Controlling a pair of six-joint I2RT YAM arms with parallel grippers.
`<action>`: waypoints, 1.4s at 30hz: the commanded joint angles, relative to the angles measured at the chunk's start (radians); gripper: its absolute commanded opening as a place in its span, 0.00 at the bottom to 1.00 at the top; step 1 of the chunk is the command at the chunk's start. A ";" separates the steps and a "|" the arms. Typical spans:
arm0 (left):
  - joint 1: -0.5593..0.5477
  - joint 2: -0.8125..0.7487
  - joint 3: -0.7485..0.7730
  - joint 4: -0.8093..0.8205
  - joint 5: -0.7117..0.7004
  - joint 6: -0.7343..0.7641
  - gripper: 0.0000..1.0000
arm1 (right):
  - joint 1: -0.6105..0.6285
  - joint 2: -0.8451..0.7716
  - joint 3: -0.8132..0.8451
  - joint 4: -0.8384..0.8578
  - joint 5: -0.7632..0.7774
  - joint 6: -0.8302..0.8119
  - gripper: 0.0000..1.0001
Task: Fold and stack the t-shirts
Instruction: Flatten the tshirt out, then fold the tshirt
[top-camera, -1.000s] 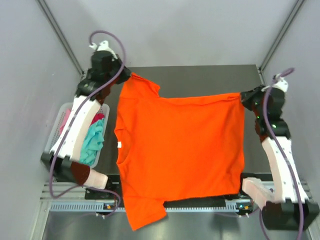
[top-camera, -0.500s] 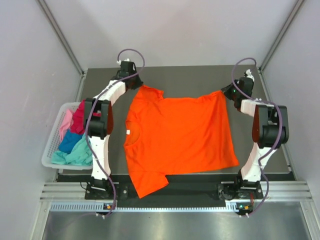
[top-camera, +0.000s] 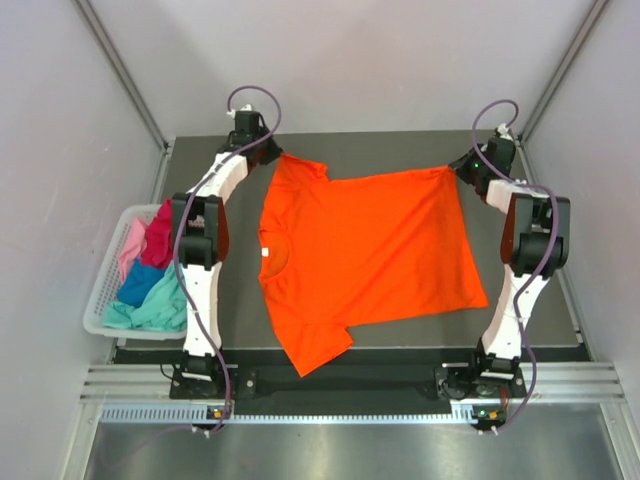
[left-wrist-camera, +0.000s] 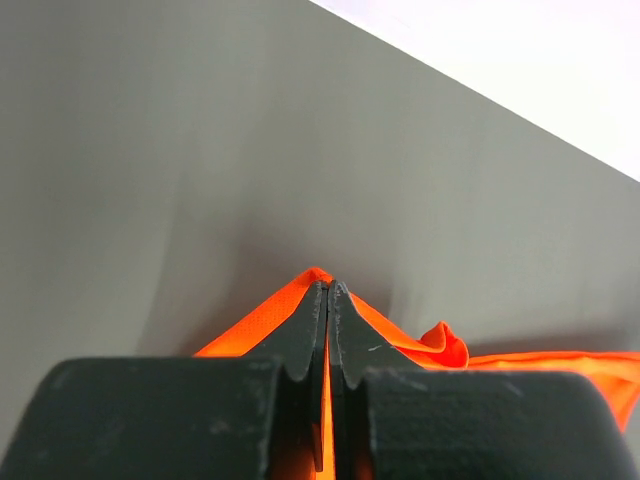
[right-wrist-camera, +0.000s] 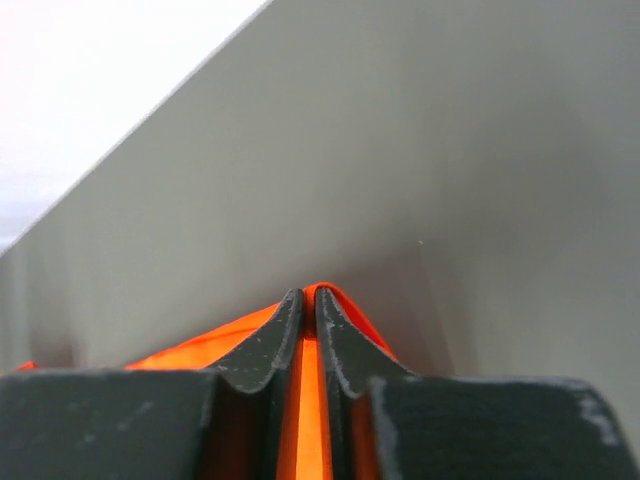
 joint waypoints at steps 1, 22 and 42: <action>0.014 0.005 0.036 0.069 0.027 -0.004 0.00 | -0.011 0.021 0.074 -0.046 -0.011 -0.041 0.10; 0.034 -0.001 0.113 -0.012 0.030 -0.018 0.00 | -0.005 0.162 0.280 -0.104 0.005 0.019 0.00; 0.010 -0.461 -0.385 -0.205 0.044 -0.020 0.00 | -0.007 -0.117 0.013 -0.213 -0.008 -0.196 0.00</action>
